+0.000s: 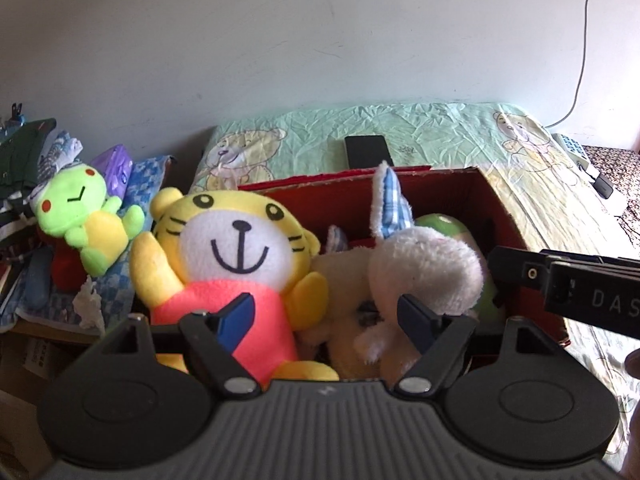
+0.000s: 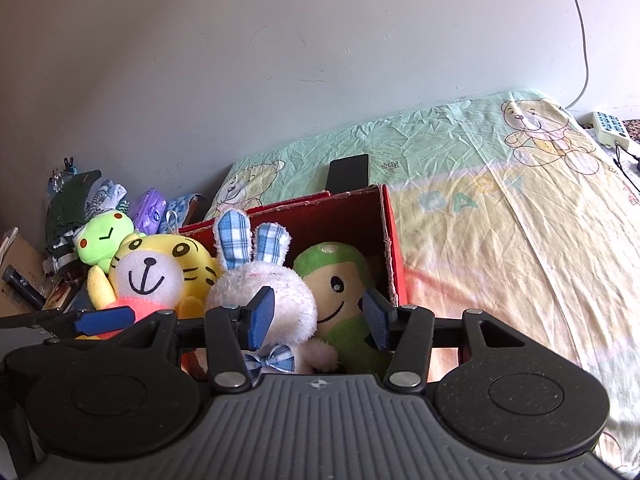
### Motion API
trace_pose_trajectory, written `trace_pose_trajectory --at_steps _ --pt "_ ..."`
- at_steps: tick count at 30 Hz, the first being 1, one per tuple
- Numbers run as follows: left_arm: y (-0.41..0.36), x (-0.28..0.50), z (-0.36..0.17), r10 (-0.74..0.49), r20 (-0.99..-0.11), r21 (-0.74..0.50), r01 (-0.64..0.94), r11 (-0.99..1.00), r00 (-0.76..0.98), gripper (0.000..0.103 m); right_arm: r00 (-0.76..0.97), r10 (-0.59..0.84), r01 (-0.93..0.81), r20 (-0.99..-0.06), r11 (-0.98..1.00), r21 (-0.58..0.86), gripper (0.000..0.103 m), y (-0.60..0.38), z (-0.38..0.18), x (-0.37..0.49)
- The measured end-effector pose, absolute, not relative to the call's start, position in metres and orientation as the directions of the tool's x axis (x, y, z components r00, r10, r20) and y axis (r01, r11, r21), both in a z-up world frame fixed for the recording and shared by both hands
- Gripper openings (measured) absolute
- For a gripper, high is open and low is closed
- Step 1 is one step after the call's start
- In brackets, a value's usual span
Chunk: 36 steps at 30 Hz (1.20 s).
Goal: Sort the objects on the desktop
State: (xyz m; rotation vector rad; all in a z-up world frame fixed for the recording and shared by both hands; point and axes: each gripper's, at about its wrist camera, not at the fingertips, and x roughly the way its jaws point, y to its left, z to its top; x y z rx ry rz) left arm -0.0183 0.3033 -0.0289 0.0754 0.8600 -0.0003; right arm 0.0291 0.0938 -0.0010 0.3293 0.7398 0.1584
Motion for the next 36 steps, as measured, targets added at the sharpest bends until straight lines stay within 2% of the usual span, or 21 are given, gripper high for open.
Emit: trace_pose_trajectory --at_steps 3,12,16,22,24,29,36 --pt "0.308 -0.019 -0.033 0.041 -0.771 0.059 0.007 0.998 0.635 0.081 0.716 0.248 -0.012 -0.653 0.939 0.343 0.053 0.097 -0.004 0.027" --pt "0.307 -0.024 -0.035 0.100 -0.769 0.103 -0.033 0.994 0.631 0.087 0.703 0.181 0.005 -0.687 0.966 0.260 0.065 0.111 -0.001 0.020" --pt "0.310 -0.023 -0.033 0.117 -0.776 0.106 -0.056 0.993 0.620 0.087 0.694 0.137 0.033 -0.707 0.975 0.221 0.078 0.114 0.004 0.019" --pt "0.310 -0.023 -0.022 0.134 -0.776 0.118 -0.067 0.991 0.616 0.087 0.721 0.092 0.057 -0.687 0.980 0.191 0.092 0.117 0.022 0.013" --pt "0.311 -0.022 -0.018 0.139 -0.774 0.123 -0.068 0.990 0.617 0.089 0.721 0.095 0.057 -0.686 0.979 0.195 0.093 0.116 0.027 0.014" --pt "0.312 -0.020 -0.004 0.168 -0.757 0.155 -0.076 0.985 0.631 0.102 0.693 0.111 0.061 -0.712 0.975 0.212 0.092 0.115 0.031 0.019" --pt "0.310 -0.021 -0.016 0.195 -0.775 0.186 -0.078 0.979 0.601 0.103 0.667 0.094 0.093 -0.739 0.974 0.207 0.091 0.114 0.023 0.019"
